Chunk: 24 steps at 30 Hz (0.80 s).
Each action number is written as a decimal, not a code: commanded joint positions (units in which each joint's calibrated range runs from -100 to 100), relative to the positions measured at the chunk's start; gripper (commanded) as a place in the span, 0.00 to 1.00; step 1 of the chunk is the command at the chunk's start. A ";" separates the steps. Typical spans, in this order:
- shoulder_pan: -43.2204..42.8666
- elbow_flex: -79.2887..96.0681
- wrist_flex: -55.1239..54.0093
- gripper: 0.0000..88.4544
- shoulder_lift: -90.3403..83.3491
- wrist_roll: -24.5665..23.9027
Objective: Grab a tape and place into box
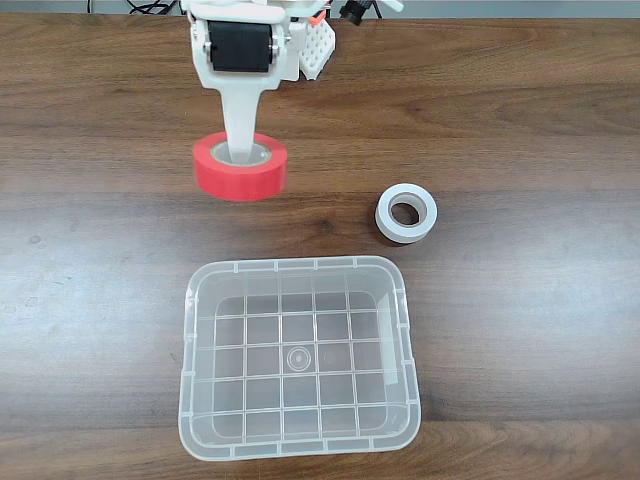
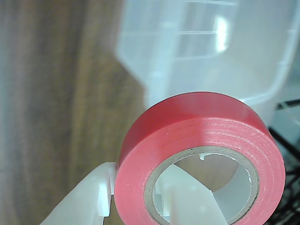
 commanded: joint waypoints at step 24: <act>-8.73 -56.29 -0.62 0.03 54.81 -3.68</act>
